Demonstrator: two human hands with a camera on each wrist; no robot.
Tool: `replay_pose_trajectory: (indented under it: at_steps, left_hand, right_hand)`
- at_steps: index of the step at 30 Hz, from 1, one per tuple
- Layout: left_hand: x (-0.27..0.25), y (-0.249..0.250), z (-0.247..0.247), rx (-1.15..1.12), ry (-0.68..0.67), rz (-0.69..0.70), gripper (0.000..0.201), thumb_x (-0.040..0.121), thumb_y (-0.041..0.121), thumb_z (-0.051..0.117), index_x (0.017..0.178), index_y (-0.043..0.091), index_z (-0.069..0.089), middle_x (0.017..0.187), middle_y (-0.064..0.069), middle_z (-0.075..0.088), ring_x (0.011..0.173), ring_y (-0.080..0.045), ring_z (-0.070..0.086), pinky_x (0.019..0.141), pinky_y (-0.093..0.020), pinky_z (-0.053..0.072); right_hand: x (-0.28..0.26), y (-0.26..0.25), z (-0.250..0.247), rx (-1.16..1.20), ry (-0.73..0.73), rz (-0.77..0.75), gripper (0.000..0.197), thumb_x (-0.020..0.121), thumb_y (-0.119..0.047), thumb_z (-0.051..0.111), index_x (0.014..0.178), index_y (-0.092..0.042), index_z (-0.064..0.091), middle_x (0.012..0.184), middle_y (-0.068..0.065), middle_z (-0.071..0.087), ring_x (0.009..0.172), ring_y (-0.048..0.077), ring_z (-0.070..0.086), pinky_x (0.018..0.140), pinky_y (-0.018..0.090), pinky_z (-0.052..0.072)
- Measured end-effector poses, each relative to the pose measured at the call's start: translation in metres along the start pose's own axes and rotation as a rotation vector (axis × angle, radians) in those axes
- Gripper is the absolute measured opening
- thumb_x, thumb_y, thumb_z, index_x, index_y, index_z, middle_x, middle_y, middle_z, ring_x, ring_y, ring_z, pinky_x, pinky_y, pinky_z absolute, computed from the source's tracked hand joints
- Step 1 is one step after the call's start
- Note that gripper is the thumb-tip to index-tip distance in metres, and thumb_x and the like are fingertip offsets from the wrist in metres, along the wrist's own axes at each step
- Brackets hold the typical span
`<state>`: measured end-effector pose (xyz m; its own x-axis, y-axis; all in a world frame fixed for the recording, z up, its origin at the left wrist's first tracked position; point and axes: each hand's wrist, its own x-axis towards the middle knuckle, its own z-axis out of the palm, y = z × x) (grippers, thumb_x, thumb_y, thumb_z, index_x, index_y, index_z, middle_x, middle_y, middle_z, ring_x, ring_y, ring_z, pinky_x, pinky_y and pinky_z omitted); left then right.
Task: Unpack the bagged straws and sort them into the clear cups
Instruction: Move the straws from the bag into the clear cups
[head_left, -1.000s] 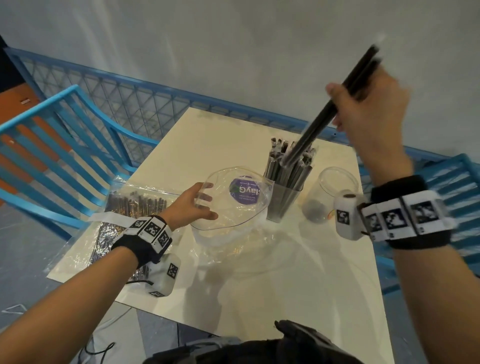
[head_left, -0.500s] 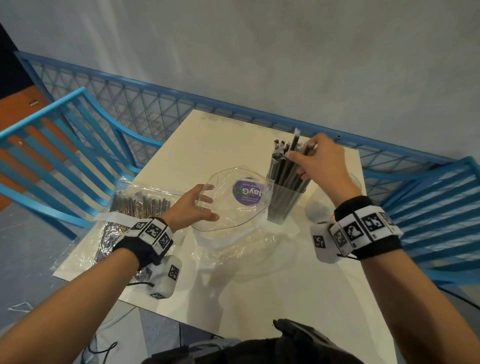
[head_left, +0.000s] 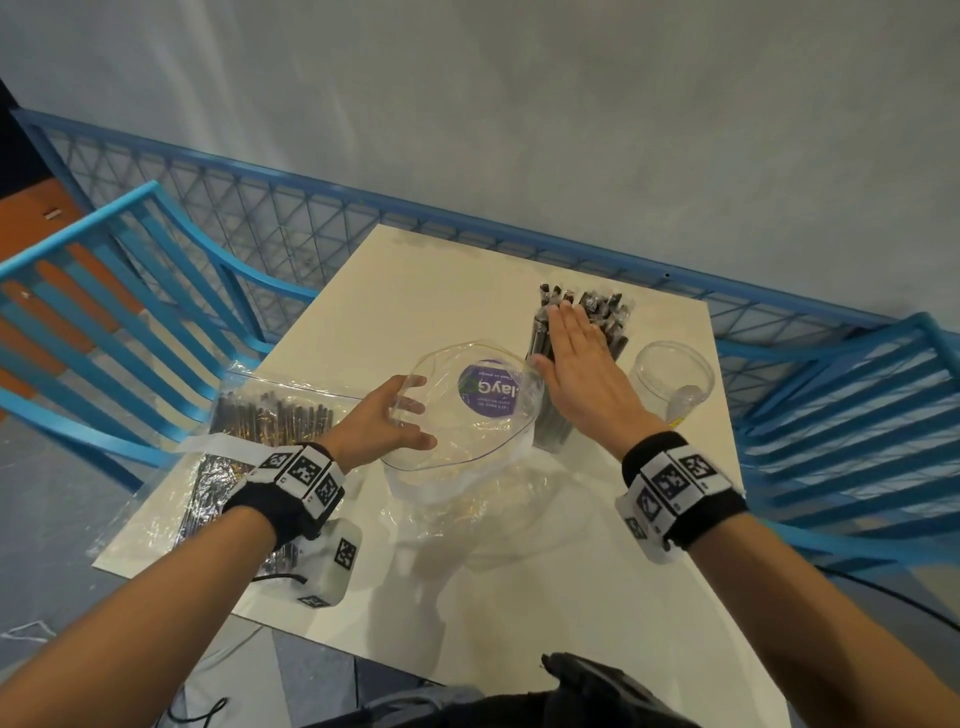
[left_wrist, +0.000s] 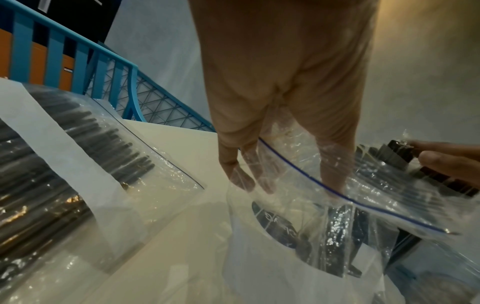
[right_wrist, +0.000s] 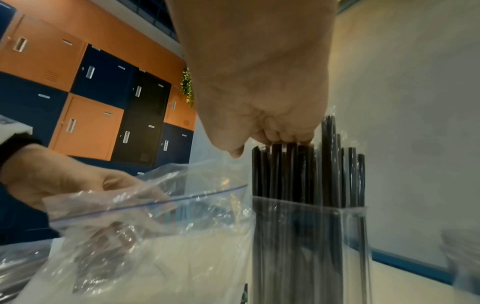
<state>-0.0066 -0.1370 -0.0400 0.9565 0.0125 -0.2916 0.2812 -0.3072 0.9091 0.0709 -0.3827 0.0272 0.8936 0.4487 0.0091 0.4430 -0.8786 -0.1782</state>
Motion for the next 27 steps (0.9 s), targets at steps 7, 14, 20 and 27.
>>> replay_pose_trajectory:
  at_steps: [7, 14, 20, 27]
  left_hand:
    - [-0.001, 0.002, 0.006, -0.014, -0.023, -0.008, 0.087, 0.059, 0.023, 0.083, 0.137, 0.026, 0.044, 0.120, -0.008, 0.058, 0.097, -0.027, 0.065, 0.084, -0.030, 0.052]
    - [-0.003, 0.003, 0.013, 0.008, -0.028, -0.011, 0.075, 0.076, 0.004, 0.080, 0.139, 0.021, 0.044, 0.121, -0.012, 0.059, 0.088, -0.018, 0.063, 0.073, -0.021, 0.049]
    - [-0.013, 0.001, 0.013, -0.009, -0.013, -0.006, 0.071, 0.077, 0.003, 0.079, 0.137, 0.022, 0.046, 0.119, -0.011, 0.061, 0.086, -0.019, 0.063, 0.072, -0.021, 0.049]
    - [-0.035, 0.032, 0.044, 0.018, -0.002, 0.041, 0.054, 0.079, 0.003, 0.077, 0.126, 0.022, 0.057, 0.108, -0.011, 0.070, 0.079, -0.011, 0.065, 0.067, -0.007, 0.047]
  right_hand:
    - [-0.001, -0.005, 0.001, -0.037, 0.004, 0.035, 0.063, 0.105, -0.036, 0.028, 0.154, -0.008, 0.003, 0.162, 0.011, -0.001, 0.150, 0.022, -0.003, 0.119, 0.035, -0.004]
    - [0.013, 0.023, -0.039, 0.121, 0.237, 0.185, 0.063, 0.102, -0.046, 0.029, 0.153, -0.012, 0.015, 0.161, 0.014, 0.007, 0.149, 0.031, 0.000, 0.119, 0.047, 0.004]
    - [0.034, 0.039, -0.010, 0.343, 0.026, 0.210, 0.068, 0.101, -0.053, 0.023, 0.155, -0.018, 0.002, 0.162, 0.010, -0.005, 0.149, 0.034, -0.007, 0.120, 0.051, 0.003]
    - [-0.025, 0.045, -0.055, 0.469, 0.375, 0.089, 0.049, 0.102, -0.038, 0.039, 0.147, -0.019, 0.031, 0.154, 0.006, 0.031, 0.138, 0.015, 0.030, 0.113, 0.029, 0.023]
